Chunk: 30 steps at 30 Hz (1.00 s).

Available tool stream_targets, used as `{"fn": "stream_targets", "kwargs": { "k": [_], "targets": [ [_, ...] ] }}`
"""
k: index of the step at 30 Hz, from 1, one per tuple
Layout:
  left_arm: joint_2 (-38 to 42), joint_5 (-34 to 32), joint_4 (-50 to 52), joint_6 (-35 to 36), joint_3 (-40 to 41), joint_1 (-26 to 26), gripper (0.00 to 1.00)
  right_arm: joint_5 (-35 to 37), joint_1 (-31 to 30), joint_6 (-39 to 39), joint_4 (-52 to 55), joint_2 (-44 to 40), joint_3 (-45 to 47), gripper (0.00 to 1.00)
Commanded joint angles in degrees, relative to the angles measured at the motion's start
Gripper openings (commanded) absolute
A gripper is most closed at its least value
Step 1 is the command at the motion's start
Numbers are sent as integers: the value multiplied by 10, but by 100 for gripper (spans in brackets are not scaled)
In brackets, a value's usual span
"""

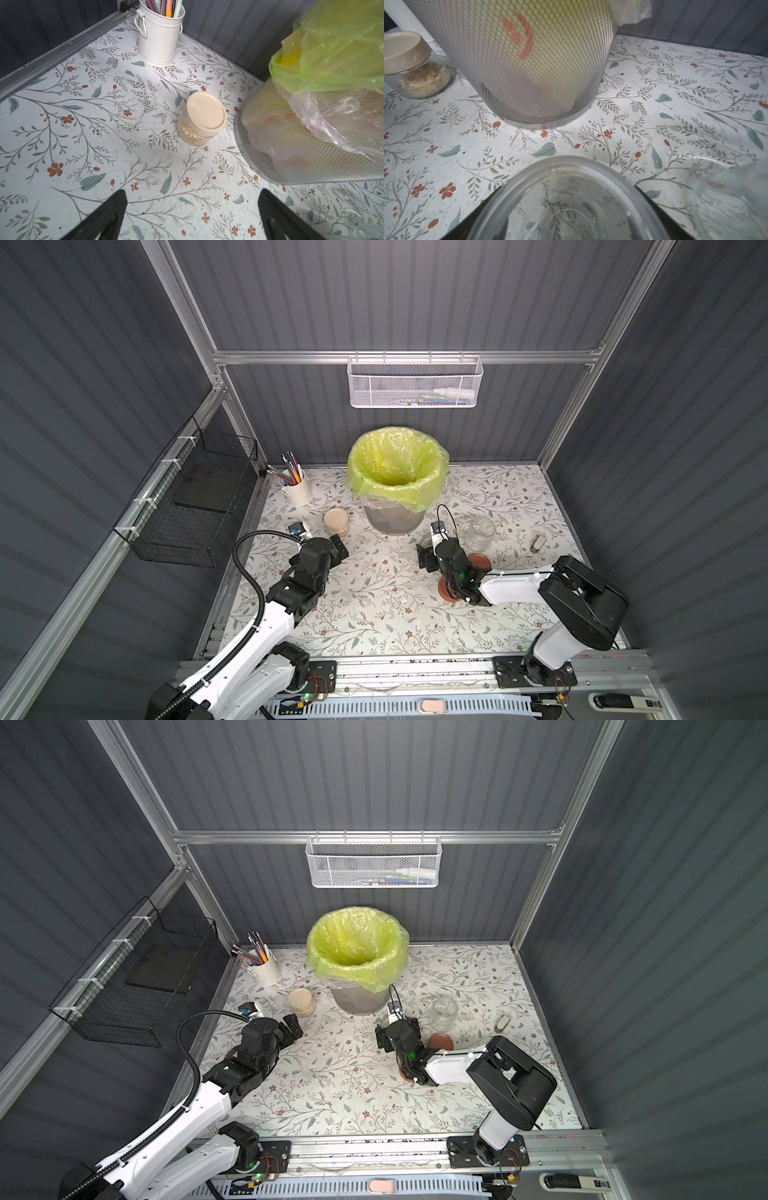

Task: Empty expired oatmeal from jars
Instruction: Place the jar at the center of the board.

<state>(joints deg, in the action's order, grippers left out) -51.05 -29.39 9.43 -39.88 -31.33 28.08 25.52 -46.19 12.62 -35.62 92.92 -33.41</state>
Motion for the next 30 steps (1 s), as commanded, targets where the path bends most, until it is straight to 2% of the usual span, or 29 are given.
{"fn": "stream_targets", "kwargs": {
  "k": [1,7,13,23,30],
  "targets": [
    [-4,2,-12,19,-15,2,100,11,-5,9,-48,5,0,59],
    [-5,3,-17,17,-10,2,100,5,-7,13,-75,22,11,62],
    [-3,0,-13,23,-13,2,100,8,-10,27,-104,31,25,80],
    [-2,-9,-8,20,-14,2,100,17,-18,22,-88,6,29,99],
    [6,-16,4,28,-21,2,100,23,-21,22,-99,1,37,99]
  ]
}}
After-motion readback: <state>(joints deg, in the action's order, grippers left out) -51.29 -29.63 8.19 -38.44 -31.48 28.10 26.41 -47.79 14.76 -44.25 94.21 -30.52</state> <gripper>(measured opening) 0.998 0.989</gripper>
